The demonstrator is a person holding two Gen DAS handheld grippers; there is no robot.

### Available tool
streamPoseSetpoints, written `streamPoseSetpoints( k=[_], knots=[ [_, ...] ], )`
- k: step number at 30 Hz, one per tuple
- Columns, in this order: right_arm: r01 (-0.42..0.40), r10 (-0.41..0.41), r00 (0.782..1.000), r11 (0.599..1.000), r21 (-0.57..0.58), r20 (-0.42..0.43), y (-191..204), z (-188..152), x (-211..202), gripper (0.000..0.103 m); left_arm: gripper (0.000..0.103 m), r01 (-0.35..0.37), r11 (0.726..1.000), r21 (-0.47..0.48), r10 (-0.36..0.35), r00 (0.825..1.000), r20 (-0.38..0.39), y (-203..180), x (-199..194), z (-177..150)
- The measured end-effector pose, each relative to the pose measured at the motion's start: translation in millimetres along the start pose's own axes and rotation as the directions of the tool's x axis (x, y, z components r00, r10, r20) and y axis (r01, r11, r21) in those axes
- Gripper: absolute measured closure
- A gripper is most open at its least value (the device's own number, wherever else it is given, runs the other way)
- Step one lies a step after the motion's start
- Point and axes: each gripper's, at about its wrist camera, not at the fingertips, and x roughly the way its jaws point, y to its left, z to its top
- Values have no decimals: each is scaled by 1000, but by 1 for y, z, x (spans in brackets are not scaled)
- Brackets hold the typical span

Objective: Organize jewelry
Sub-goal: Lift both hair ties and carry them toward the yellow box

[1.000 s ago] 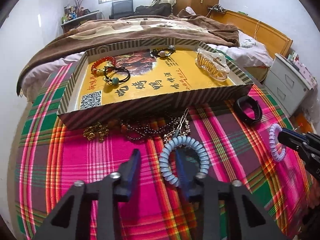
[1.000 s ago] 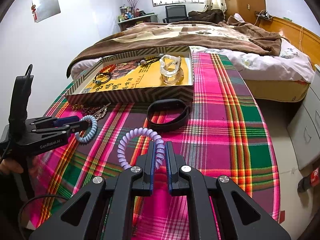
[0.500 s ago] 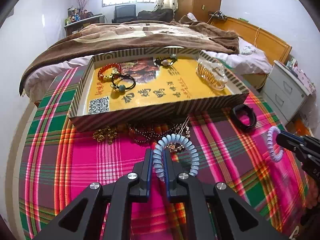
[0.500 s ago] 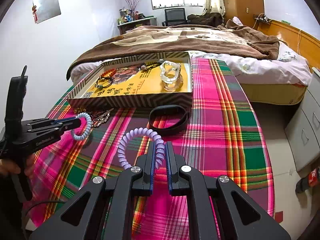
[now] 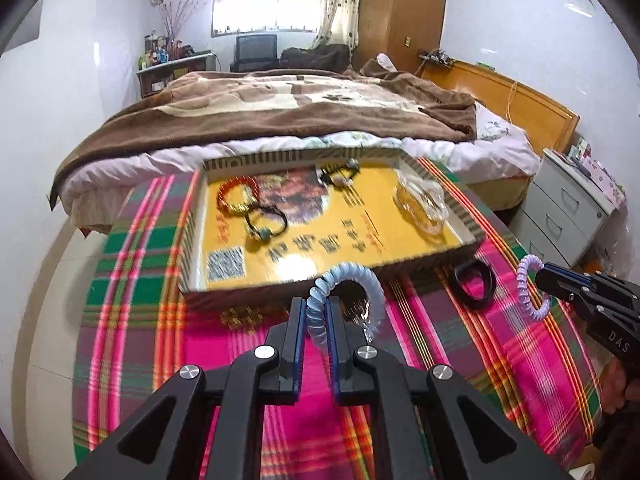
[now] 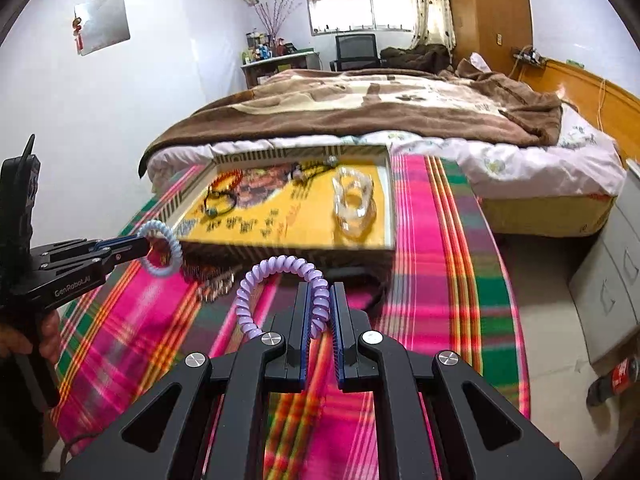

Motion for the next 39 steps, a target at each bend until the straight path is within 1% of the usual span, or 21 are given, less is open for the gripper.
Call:
streamPoseSetpoints(
  k=[5,9,12,16,19,22,24,26,27,28,29,32,34,36,38,39],
  knots=[
    [9,-9,1000,1000,-23,15,4,31,17,94,93,-12,999,-30,12,1000,26,16,2,22],
    [6,-6,1000,1000,-22,13,4,55,36,94,93,-23,998,-54,24,999,26,30,12,37],
    [6,-6,1000,1000,-19,6,6,67,50,94,93,-27,997,-72,29,999,20,41,21,41],
    [-7,7,1000,1000,-17,5,9,73,60,94,93,-39,996,-85,39,999,6,53,27,36],
    [-15,15,1000,1000,-18,-3,12,71,67,94,93,-47,994,-103,46,999,-15,64,31,23],
    [-21,21,1000,1000,-16,-15,14,68,71,94,93,-34,992,-119,28,998,-52,74,35,9],
    [-23,22,1000,1000,-16,-19,15,67,72,94,93,-41,992,-121,31,996,-79,75,39,-1],
    [-26,26,999,1000,-15,-20,16,67,72,94,83,-38,992,-121,25,993,-112,75,44,-12],
    [-26,26,999,1000,-16,-20,16,66,73,94,71,-32,991,-129,15,992,-129,76,47,-17],
    [-27,26,999,1000,-17,-19,17,66,72,94,62,-35,990,-139,14,989,-144,77,50,-22],
    [-27,27,999,999,-17,-19,17,66,72,94,61,-39,989,-143,17,988,-151,77,52,-25],
    [-28,28,999,999,-21,-18,17,66,72,94,60,-38,990,-133,15,985,-173,72,58,-30],
    [-29,28,999,999,-21,-16,18,66,70,94,61,-82,992,-94,65,983,-174,67,61,-29],
    [-29,29,1000,999,-22,-13,19,66,69,94,61,-103,992,-77,88,980,-177,63,63,-28],
    [-29,29,1000,999,-22,-12,19,66,69,94,67,-116,992,-55,105,979,-178,60,64,-28],
    [-29,29,1000,999,-22,-12,19,66,69,94,78,-136,990,-30,129,976,-176,57,64,-29]
  ],
)
